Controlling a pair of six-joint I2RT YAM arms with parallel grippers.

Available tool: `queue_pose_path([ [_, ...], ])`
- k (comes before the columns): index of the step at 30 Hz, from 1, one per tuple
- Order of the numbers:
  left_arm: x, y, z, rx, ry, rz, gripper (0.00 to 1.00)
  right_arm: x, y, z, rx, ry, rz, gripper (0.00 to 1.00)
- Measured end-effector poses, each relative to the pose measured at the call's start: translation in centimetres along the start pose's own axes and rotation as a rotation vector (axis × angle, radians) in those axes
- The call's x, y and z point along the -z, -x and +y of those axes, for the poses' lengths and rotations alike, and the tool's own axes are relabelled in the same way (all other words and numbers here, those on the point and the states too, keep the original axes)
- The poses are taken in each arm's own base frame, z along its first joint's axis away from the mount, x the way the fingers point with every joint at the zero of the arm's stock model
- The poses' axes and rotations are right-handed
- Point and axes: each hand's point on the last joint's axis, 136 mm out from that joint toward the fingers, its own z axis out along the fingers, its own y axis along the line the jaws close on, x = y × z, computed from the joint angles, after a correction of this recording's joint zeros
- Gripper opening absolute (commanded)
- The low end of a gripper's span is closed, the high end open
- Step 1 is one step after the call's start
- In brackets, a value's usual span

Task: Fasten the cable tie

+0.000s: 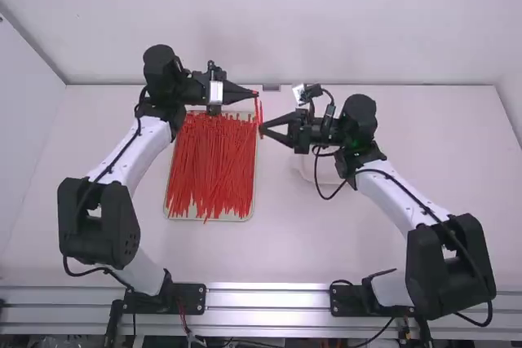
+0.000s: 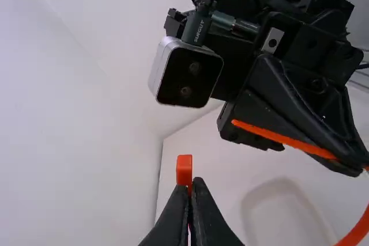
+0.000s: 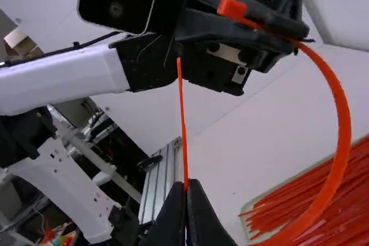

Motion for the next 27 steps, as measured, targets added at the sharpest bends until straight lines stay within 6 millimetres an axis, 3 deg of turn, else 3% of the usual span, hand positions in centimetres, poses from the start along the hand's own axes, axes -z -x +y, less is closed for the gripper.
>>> queue_pose_path([
  [6,-1.4,-0.2,-0.1,0.016,0.007,0.008,0.02,-0.4,0.3,-0.3,-0.019,-0.022,-0.02,0.0],
  [27,-1.4,-0.1,0.2,-0.017,0.017,0.011,0.02,0.1,0.7,-1.0,-0.03,-0.051,-0.042,0.0],
])
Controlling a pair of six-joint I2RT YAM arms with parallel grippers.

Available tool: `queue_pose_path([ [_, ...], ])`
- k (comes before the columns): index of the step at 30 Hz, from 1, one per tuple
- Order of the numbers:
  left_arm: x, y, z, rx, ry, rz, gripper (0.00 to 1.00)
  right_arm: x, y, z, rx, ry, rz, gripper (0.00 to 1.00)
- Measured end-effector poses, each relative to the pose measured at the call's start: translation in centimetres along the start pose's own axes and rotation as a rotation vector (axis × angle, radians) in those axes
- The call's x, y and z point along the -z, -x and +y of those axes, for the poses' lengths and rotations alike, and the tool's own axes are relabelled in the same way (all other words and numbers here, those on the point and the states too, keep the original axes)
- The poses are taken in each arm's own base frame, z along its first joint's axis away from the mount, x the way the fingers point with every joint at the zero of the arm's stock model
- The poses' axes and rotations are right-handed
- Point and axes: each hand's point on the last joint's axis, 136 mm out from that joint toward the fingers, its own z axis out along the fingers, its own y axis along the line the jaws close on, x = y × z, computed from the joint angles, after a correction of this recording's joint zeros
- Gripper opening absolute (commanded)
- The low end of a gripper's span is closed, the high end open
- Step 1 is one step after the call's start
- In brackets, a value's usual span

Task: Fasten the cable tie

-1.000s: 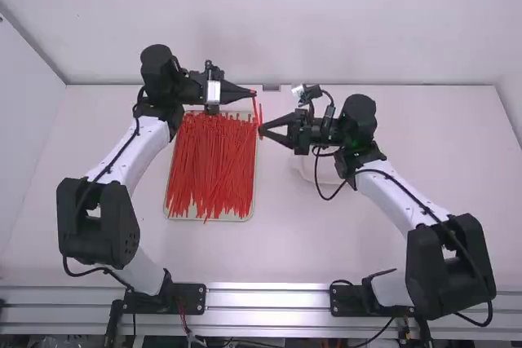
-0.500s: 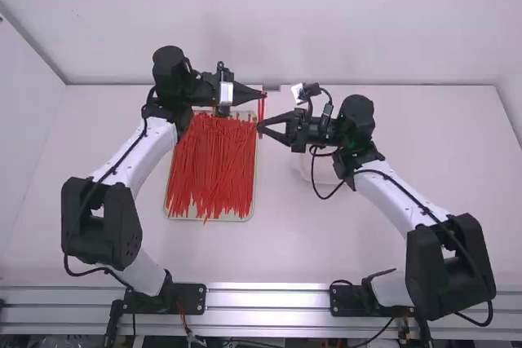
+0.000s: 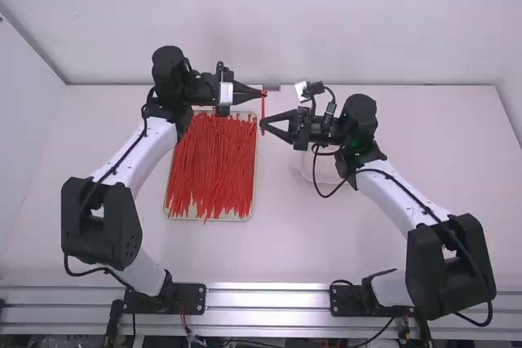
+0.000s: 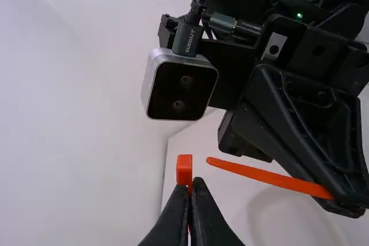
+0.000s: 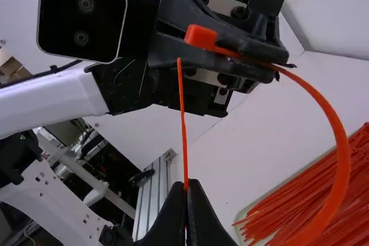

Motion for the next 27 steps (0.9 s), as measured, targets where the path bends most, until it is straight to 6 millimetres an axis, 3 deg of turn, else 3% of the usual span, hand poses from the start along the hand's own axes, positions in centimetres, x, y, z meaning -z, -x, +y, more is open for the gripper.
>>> queue_pose_path([
  [27,-0.07,0.16,-0.73,0.03,-0.034,-0.019,0.02,-0.01,0.73,0.09,0.008,-0.007,-0.03,0.0],
])
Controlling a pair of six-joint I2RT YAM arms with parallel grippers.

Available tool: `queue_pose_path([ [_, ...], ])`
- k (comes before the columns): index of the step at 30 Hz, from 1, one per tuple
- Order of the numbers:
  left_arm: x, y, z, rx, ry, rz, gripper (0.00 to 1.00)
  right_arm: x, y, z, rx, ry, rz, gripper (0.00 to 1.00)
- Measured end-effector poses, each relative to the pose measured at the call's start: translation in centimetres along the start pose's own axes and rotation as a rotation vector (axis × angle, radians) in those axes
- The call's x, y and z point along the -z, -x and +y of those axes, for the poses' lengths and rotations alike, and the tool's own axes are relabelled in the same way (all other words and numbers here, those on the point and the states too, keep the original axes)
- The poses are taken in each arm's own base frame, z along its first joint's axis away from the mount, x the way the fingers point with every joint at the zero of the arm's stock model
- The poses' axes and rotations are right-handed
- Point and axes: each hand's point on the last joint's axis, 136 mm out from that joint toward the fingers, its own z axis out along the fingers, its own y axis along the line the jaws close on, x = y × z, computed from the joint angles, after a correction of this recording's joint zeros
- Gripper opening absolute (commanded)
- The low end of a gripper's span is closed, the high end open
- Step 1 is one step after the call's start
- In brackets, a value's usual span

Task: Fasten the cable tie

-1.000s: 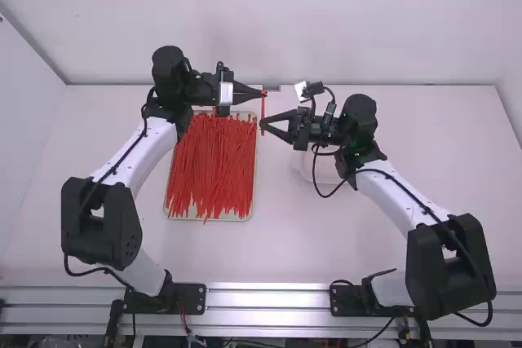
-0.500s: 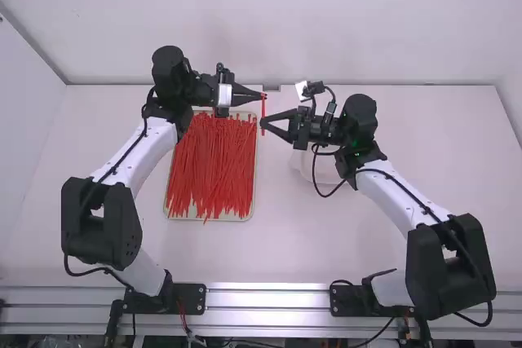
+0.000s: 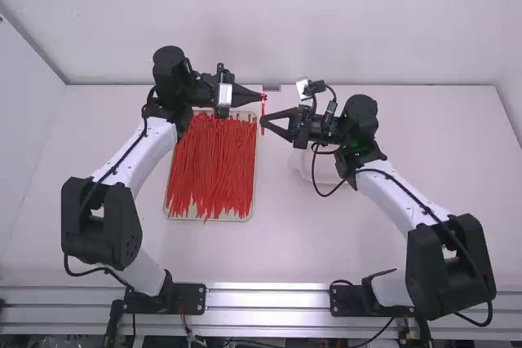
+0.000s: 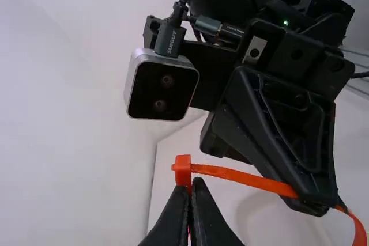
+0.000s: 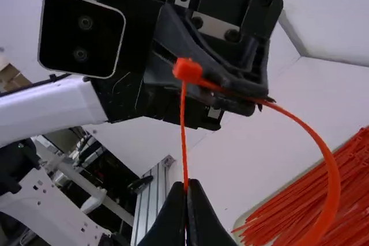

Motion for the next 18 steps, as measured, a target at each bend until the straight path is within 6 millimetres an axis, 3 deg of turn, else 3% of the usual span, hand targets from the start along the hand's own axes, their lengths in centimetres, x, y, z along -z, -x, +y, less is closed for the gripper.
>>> queue_pose_path([
  [18,-0.2,0.5,-1.0,0.022,-0.052,-0.035,0.02,0.3,1.7,1.2,0.028,0.029,-0.054,0.0],
])
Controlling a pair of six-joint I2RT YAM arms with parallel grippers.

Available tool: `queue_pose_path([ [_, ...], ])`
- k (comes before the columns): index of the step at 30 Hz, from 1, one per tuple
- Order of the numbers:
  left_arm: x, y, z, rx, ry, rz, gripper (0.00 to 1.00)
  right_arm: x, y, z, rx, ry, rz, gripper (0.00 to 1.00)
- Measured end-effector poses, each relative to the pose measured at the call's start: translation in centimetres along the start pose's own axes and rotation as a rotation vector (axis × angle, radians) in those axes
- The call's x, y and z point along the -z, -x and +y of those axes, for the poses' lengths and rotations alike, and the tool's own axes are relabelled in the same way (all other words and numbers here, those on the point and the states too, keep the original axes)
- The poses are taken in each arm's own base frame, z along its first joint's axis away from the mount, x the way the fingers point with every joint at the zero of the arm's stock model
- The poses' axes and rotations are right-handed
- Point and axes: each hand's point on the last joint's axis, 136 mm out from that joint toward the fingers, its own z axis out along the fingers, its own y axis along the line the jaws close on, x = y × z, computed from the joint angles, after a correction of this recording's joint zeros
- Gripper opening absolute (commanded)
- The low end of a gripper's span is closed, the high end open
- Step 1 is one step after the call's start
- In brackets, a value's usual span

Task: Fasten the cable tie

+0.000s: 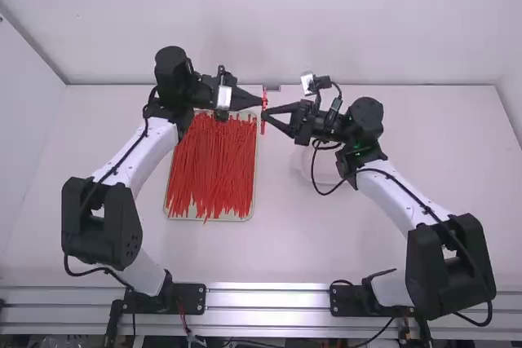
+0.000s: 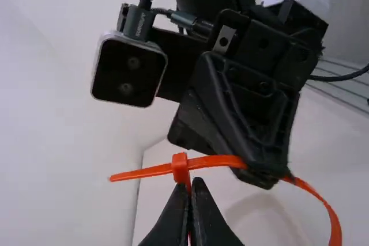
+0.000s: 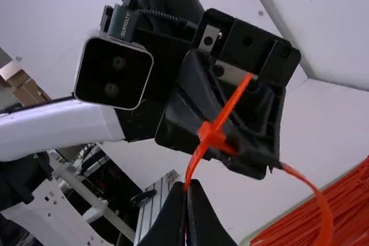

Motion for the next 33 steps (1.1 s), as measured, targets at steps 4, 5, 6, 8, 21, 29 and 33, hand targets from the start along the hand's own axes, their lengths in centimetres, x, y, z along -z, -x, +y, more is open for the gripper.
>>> queue_pose_path([
  [4,0.0,0.0,-0.1,-0.015,-0.001,-0.002,0.02,0.1,0.0,-0.1,-0.014,0.0,0.002,0.0],
  [5,-0.2,0.0,-0.3,-0.024,-0.005,-0.005,0.02,0.1,0.0,-0.1,-0.015,0.0,0.002,0.0],
  [6,-0.2,-0.1,-0.3,-0.028,-0.004,-0.005,0.02,0.1,0.0,-0.1,-0.018,0.0,0.002,0.0],
  [8,-0.2,-0.4,-0.5,-0.034,0.0,-0.003,0.02,0.2,-0.1,-0.1,-0.024,-0.002,0.002,0.0],
  [21,-0.5,-0.7,-0.8,-0.03,-0.003,-0.004,0.02,0.2,0.0,-0.2,-0.019,-0.008,-0.012,0.0],
  [29,-1.0,-0.5,-1.0,-0.03,-0.011,-0.01,0.02,0.6,0.4,-0.7,-0.015,-0.026,-0.028,0.0],
  [33,-1.0,-0.6,-1.0,-0.03,-0.008,-0.008,0.02,0.6,0.4,-0.7,-0.014,-0.027,-0.029,0.0],
])
